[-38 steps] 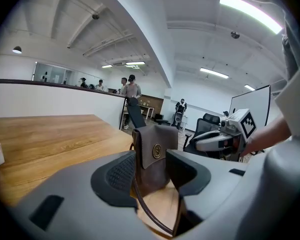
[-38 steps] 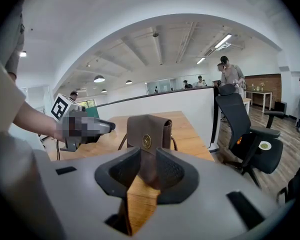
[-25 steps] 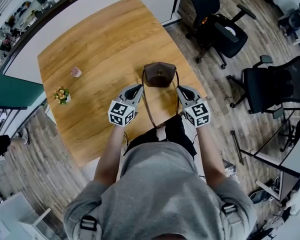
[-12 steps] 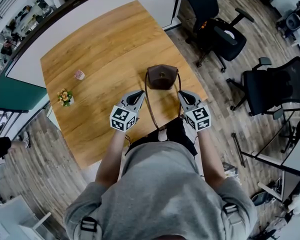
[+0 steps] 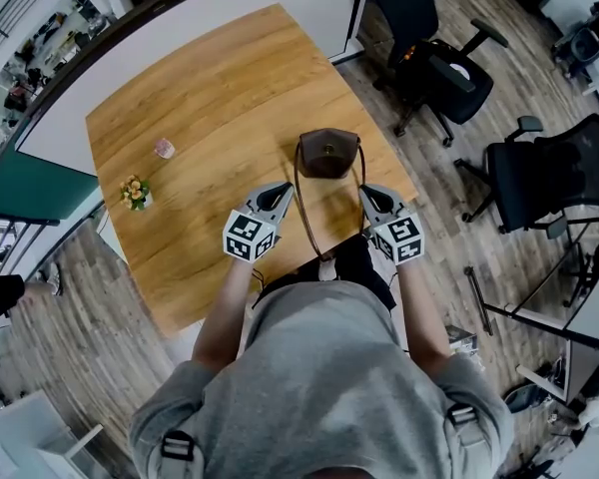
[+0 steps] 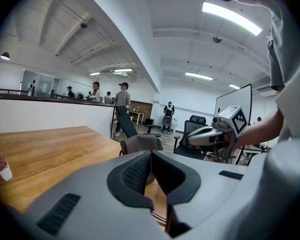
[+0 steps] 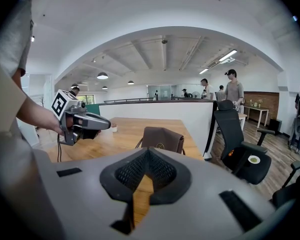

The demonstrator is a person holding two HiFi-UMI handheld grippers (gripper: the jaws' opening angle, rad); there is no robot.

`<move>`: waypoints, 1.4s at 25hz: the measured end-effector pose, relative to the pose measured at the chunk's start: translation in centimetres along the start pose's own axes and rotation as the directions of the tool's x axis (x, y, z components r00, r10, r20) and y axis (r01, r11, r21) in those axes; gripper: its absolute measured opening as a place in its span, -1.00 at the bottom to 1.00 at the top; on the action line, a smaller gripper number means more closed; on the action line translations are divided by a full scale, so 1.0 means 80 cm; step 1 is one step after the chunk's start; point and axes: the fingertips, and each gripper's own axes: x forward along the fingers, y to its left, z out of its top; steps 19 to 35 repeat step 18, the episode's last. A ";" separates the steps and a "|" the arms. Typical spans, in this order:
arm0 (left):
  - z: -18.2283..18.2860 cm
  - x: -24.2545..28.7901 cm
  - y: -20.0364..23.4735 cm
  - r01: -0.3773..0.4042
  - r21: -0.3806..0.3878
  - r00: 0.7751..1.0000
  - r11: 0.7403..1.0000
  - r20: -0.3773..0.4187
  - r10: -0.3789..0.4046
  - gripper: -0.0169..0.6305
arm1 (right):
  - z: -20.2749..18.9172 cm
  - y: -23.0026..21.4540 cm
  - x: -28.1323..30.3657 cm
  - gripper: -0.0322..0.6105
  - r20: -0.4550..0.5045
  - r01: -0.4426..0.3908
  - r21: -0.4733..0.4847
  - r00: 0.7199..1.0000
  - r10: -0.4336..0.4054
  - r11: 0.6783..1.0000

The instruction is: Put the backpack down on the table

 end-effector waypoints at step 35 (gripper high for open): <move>0.003 -0.005 -0.003 0.011 -0.012 1.000 1.000 0.009 -0.011 -0.87 | -0.011 0.006 -0.005 -0.88 -0.018 0.000 0.011 1.000 0.001 1.000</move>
